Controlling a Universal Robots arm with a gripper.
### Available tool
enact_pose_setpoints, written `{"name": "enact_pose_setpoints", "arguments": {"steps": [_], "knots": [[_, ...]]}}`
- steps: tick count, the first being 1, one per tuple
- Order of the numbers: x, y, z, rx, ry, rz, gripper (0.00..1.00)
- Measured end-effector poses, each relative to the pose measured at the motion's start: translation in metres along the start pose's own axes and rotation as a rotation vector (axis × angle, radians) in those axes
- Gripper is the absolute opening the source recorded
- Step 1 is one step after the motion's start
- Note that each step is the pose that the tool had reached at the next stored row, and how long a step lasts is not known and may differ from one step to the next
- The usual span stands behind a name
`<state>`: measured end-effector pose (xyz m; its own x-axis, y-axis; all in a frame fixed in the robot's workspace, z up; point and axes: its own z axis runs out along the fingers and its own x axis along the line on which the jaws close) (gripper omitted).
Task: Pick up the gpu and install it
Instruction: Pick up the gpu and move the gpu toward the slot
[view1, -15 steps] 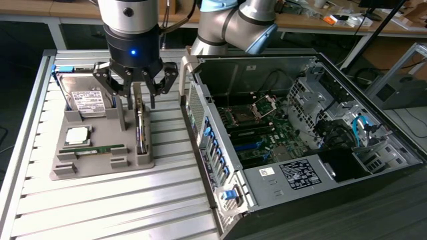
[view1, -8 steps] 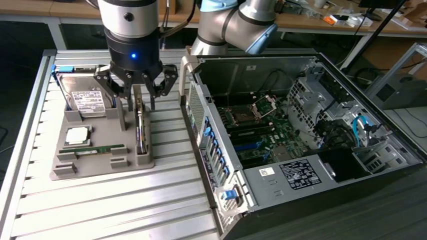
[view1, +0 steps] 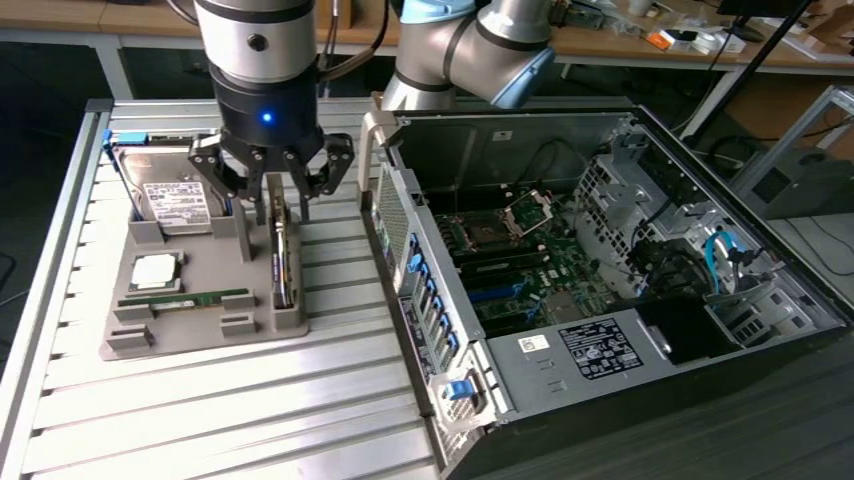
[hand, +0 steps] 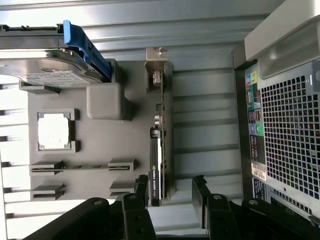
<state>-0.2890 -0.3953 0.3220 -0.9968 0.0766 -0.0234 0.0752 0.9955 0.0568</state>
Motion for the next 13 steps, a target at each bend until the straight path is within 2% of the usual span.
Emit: {"name": "enact_pose_setpoints", "arguments": {"steps": [13], "knots": [[0.0042, 0.0029, 0.0091, -0.0002, -0.0001, 0.0, 0.48]]}}
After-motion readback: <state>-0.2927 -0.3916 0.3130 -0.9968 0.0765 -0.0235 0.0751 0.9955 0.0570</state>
